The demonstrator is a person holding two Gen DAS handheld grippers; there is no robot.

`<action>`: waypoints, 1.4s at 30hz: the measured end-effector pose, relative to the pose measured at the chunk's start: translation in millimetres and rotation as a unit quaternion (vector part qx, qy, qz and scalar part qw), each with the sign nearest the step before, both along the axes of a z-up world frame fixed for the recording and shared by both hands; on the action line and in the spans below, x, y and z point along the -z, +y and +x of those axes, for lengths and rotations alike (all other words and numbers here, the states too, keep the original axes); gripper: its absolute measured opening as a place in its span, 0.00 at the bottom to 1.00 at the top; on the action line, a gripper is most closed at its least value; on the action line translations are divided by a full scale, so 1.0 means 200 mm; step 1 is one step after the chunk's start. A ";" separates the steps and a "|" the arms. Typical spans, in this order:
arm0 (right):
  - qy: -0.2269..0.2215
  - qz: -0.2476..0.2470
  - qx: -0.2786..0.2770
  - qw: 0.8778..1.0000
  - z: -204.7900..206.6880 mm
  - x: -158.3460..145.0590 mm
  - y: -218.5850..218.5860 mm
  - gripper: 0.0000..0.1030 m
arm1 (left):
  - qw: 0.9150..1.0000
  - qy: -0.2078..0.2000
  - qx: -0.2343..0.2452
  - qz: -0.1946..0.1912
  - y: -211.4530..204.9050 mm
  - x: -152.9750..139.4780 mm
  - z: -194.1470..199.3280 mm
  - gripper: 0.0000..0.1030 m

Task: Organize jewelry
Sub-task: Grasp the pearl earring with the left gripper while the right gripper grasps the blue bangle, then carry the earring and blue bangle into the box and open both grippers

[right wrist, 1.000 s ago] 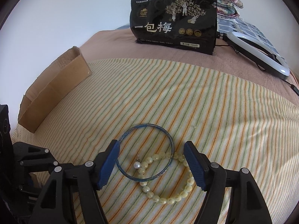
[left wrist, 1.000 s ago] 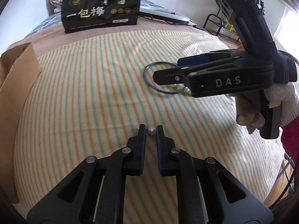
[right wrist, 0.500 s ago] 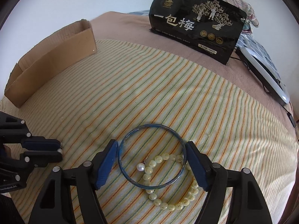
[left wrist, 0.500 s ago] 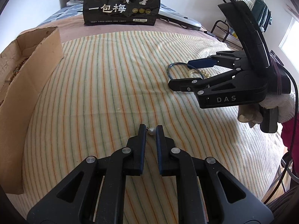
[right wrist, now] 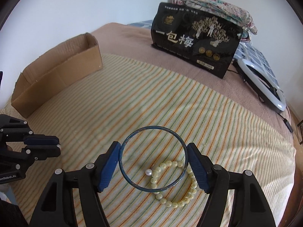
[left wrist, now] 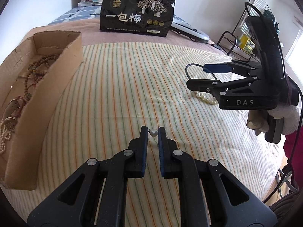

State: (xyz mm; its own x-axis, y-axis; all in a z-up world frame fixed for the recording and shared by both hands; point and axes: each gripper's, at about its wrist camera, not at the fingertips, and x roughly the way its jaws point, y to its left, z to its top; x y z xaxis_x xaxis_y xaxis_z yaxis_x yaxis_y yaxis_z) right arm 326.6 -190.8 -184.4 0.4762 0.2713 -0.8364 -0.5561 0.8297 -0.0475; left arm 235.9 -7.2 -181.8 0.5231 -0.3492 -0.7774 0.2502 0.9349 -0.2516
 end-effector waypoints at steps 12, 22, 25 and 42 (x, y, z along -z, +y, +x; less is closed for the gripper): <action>-0.036 0.042 -0.003 0.998 -0.09 -0.27 0.12 0.71 | 0.998 -0.045 -0.037 -0.011 0.22 -0.23 -0.11 0.09; -0.051 0.071 -0.029 0.996 -0.14 -0.45 0.36 0.71 | 0.993 -0.080 -0.089 -0.002 0.53 -0.38 -0.15 0.09; -0.054 0.074 -0.039 0.995 -0.15 -0.48 0.45 0.71 | 0.991 -0.086 -0.103 0.005 0.63 -0.41 -0.15 0.09; -0.044 0.098 -0.073 0.992 -0.10 -0.48 0.94 0.71 | 0.980 -0.089 -0.175 0.032 1.08 -0.39 -0.09 0.09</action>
